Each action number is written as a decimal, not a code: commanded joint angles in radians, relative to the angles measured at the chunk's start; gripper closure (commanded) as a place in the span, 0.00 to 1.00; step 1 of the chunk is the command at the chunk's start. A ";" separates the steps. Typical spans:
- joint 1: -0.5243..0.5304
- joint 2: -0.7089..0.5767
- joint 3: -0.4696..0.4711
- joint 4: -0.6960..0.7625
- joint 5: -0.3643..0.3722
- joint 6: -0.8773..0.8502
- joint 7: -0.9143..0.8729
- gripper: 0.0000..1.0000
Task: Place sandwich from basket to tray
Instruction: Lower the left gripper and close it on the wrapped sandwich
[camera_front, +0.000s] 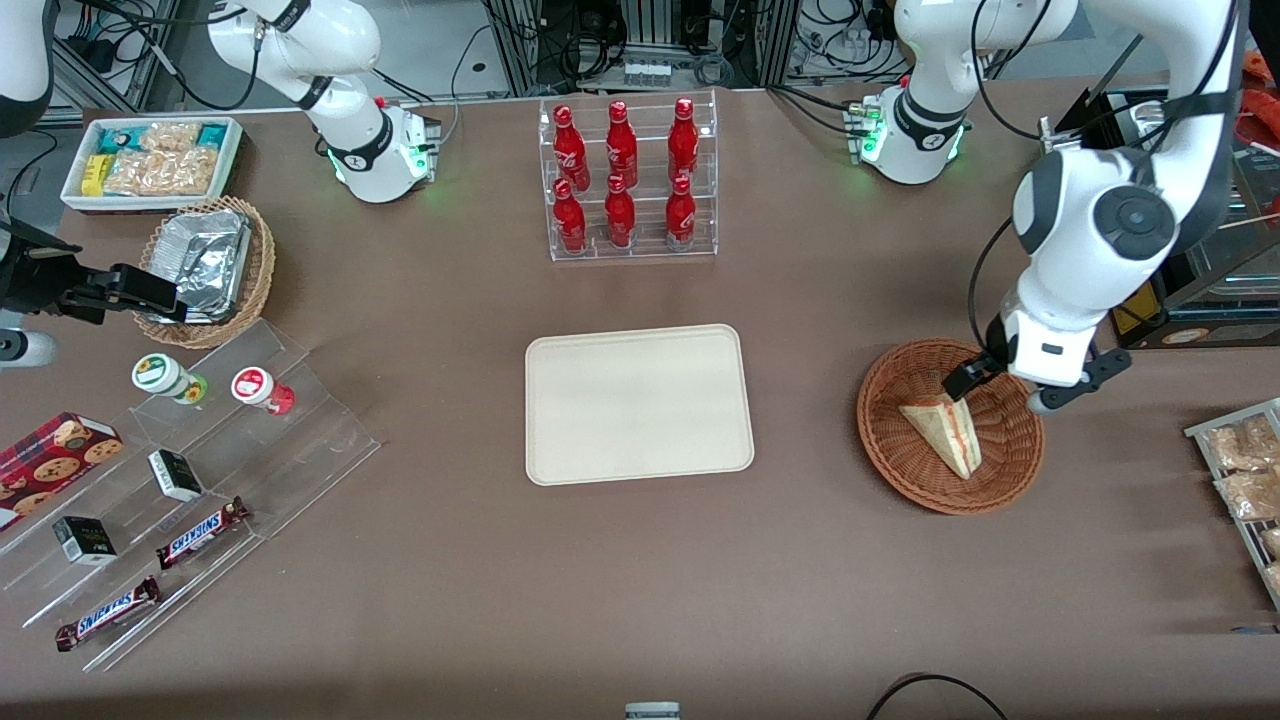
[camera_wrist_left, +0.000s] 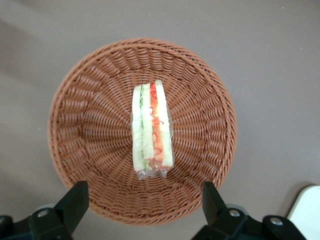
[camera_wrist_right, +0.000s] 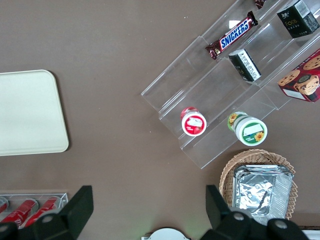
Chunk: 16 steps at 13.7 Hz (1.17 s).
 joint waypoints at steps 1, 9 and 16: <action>-0.005 0.074 0.003 0.000 0.024 0.083 -0.043 0.00; -0.004 0.201 0.010 -0.001 0.024 0.209 -0.046 0.00; -0.004 0.216 0.024 0.008 0.067 0.205 -0.043 1.00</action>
